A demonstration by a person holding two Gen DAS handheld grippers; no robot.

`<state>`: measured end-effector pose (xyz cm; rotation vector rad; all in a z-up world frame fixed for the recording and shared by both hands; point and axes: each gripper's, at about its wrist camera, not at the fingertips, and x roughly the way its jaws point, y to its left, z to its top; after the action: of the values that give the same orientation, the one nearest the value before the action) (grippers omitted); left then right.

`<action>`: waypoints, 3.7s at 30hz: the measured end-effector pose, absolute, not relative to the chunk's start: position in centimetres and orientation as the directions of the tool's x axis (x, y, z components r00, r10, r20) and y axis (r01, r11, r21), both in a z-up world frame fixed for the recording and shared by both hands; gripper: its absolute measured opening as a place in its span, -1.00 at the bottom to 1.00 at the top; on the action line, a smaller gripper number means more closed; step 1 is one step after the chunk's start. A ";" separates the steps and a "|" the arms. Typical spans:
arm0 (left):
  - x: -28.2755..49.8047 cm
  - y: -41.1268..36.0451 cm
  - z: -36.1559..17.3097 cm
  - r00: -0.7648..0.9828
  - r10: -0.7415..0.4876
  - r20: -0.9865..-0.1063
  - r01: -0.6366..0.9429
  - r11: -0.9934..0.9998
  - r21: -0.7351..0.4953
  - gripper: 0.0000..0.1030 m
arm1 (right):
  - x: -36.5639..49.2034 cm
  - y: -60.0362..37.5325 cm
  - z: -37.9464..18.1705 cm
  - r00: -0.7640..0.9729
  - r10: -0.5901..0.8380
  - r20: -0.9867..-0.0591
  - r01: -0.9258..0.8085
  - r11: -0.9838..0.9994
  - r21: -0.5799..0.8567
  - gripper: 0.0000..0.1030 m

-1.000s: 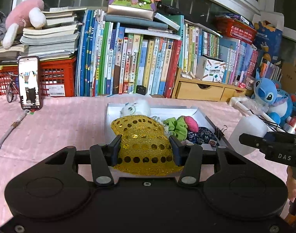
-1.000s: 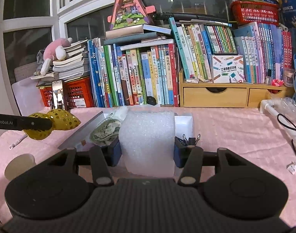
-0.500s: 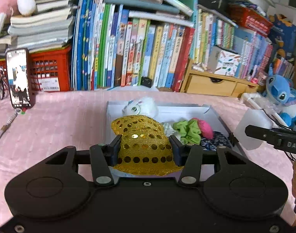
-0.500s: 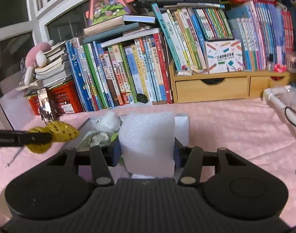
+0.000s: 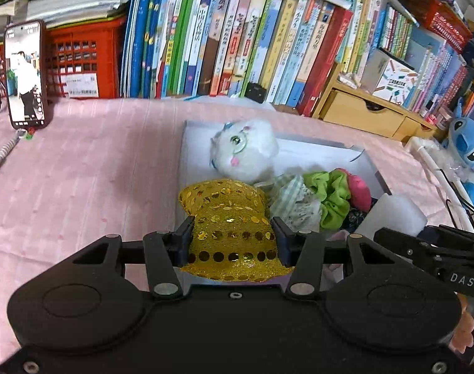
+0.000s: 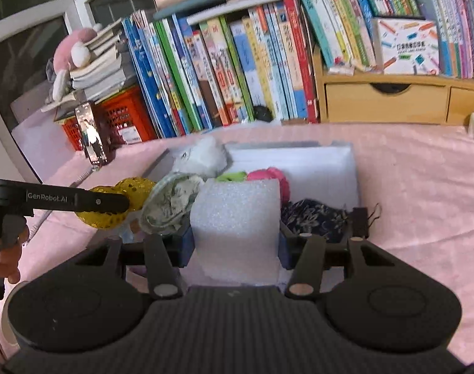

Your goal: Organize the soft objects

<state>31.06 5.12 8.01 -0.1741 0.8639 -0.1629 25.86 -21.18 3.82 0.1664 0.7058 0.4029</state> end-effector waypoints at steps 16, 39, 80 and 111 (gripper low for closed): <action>35.4 3.1 6.8 0.592 -0.166 -0.789 0.060 0.985 -0.162 -0.02 | 30.6 -21.2 2.4 0.694 0.341 -0.634 -0.217 0.939 0.267 0.08; 36.6 4.5 5.7 0.497 -0.254 -0.830 -0.007 0.955 -0.297 0.42 | 30.4 -20.8 1.4 0.645 0.366 -0.671 -0.241 0.930 0.277 0.14; 25.3 3.5 13.0 0.685 -0.295 -0.666 0.165 0.953 -0.252 0.58 | 21.5 -21.5 7.3 0.774 0.368 -0.515 -0.315 0.930 0.190 0.79; 6.7 2.5 11.5 0.837 -0.361 -0.410 0.321 0.932 -0.166 0.69 | 7.3 -23.2 7.3 0.908 0.290 -0.302 -0.283 0.957 0.066 1.00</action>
<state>6.67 2.50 11.47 -0.0914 0.4516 -0.3617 7.32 -23.20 7.28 0.0206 0.3144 0.2954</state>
